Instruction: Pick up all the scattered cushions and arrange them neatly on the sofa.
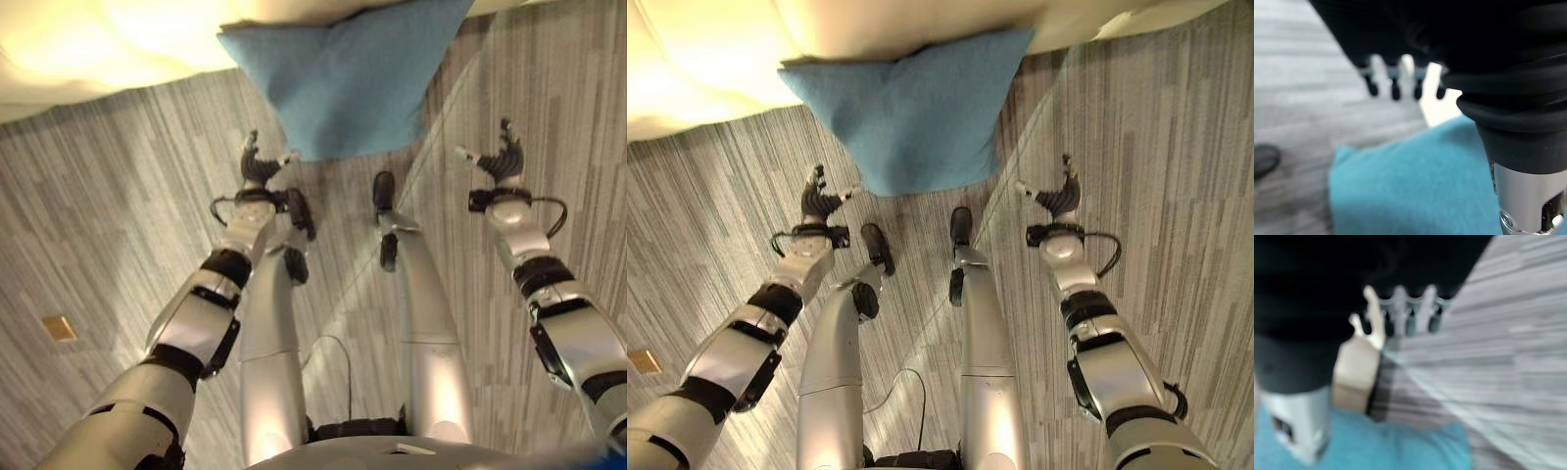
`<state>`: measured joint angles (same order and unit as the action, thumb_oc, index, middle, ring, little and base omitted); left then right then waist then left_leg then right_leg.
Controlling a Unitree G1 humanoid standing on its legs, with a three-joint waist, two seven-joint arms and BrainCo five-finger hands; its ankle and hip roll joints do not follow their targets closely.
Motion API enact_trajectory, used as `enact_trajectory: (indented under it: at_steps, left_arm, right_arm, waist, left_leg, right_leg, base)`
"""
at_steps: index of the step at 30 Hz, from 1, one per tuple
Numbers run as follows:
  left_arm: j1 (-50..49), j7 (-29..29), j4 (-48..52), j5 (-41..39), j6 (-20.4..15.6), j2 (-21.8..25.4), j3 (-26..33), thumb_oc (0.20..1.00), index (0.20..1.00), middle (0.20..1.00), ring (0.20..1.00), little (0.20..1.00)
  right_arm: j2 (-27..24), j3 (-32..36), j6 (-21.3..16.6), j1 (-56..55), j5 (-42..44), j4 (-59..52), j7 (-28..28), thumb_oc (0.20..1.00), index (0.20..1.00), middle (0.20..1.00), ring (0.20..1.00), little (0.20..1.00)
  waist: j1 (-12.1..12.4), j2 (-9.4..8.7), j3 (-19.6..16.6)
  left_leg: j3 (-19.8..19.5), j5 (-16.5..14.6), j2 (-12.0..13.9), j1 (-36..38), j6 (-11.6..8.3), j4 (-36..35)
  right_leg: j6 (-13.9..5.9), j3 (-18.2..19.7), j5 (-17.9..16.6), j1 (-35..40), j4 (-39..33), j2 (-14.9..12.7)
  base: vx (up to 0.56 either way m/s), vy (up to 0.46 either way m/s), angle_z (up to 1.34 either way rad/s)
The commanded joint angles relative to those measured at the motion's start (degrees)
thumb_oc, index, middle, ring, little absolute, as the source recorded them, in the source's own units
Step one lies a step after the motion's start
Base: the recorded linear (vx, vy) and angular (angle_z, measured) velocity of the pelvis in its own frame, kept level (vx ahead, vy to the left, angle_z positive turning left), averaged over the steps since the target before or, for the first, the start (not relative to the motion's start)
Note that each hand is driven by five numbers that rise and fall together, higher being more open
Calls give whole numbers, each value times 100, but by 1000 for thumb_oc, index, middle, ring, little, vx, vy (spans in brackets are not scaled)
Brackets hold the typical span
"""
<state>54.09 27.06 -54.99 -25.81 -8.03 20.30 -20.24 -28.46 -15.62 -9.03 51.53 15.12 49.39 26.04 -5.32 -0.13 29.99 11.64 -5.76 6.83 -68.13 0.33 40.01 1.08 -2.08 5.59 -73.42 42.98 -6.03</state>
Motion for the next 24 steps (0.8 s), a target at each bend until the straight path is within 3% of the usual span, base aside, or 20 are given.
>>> enact_trajectory:
  at_steps: [1, 5, 10, 15, 24]
  left_arm:
    - [-474, 164, -126, -273, -139, 168, 159, 1000, 1000, 1000, 1000, 1000]
    - [134, -251, 192, -1044, -336, 708, 133, 1000, 1000, 1000, 1000, 1000]
    - [397, -447, 324, -1274, -351, 878, -43, 1000, 1000, 1000, 1000, 1000]
    - [811, -472, 612, -1599, -430, 770, -264, 1000, 1000, 1000, 1000, 1000]
    - [1720, -275, 258, -1136, -272, 536, -780, 1000, 1000, 1000, 1000, 1000]
  right_arm:
    - [-158, -188, -280, -621, 116, -181, 247, 1000, 1000, 1000, 1000, 1000]
    - [-446, -392, -297, 71, 253, -404, 152, 1000, 1000, 1000, 1000, 1000]
    - [-565, -527, -269, 358, 307, -454, 58, 1000, 1000, 1000, 1000, 1000]
    - [-634, -759, -176, 788, 327, -528, 16, 1000, 1000, 1000, 1000, 1000]
    - [-541, -1106, -101, 1441, 517, 87, -106, 1000, 1000, 1000, 1000, 1000]
  waist:
    - [-113, 144, -799]
    - [-176, 173, -734]
    - [-207, 213, -729]
    - [-208, 258, -625]
    - [-164, 266, -565]
  left_leg:
    - [-340, 380, -2, -84, -421, -529]
    - [-312, 288, -30, -799, -392, -214]
    - [-276, 234, -31, -1180, -380, 16]
    - [-288, 209, -5, -1581, -360, 222]
    - [-386, 357, 13, -1848, -338, 133]
  right_leg:
    - [-753, 416, -248, -62, -117, -116]
    - [-747, 547, -211, -824, 131, -39]
    - [-726, 613, -189, -1214, 326, -17]
    - [-719, 631, -206, -1529, 437, 61]
    - [-762, 503, -346, -1648, 280, 97]
  base:
    - [0, 0, 0]
    - [34, 23, -3]
    - [36, -5, -6]
    - [17, -37, -3]
    - [-4, -23, -1]
